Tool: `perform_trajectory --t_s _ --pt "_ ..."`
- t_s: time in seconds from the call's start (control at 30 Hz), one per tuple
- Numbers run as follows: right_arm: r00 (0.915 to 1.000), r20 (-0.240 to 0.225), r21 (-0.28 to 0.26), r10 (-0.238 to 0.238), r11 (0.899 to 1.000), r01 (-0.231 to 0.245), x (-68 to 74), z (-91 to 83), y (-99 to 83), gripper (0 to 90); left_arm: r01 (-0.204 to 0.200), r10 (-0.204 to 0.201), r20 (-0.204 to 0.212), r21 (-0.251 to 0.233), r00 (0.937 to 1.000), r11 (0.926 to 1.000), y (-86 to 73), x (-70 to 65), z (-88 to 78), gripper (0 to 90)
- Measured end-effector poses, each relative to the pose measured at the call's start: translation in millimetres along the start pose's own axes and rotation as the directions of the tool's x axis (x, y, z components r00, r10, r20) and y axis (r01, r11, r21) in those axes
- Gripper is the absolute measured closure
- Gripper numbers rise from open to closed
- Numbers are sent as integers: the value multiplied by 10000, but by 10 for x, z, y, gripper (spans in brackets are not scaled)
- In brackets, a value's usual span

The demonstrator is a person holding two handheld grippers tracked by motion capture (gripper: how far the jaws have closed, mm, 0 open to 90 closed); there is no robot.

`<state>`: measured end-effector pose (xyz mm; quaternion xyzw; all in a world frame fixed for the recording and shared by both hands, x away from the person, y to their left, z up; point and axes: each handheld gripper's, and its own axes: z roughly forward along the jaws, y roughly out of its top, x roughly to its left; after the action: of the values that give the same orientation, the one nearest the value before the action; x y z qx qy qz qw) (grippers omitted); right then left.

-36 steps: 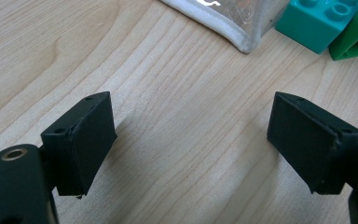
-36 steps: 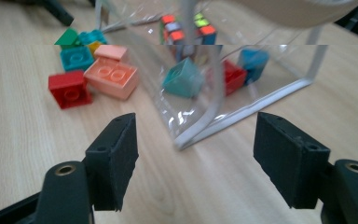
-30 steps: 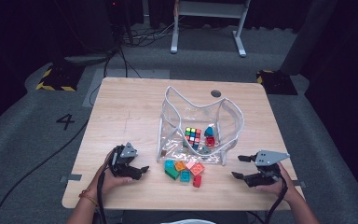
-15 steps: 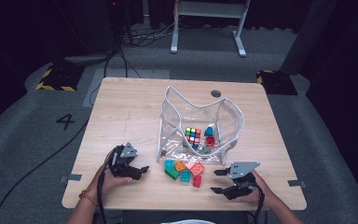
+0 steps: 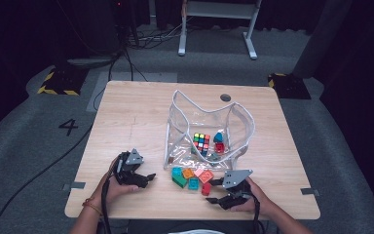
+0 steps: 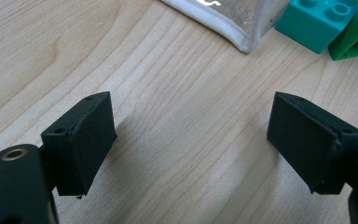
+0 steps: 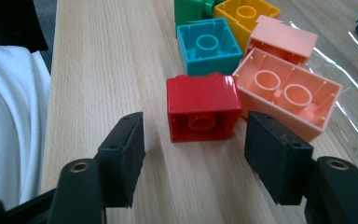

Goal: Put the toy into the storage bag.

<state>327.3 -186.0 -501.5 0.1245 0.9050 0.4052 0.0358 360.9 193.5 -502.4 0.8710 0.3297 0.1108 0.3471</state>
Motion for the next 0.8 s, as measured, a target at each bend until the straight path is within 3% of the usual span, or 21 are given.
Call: perform_trajectory --t_s 0.17,0.43,0.8 --pt "9999 79 82 -112 9999 111 16 41 36 424 1 -1 -4 0 10000 10000 0 0 0 153" --pt "9998 159 -109 -76 9999 78 19 54 46 588 -2 2 -7 1 10000 10000 0 0 0 153" --pt "9986 275 -245 -456 9986 462 -54 -123 -29 590 -2 2 -13 3 10000 10000 0 0 -1 153"
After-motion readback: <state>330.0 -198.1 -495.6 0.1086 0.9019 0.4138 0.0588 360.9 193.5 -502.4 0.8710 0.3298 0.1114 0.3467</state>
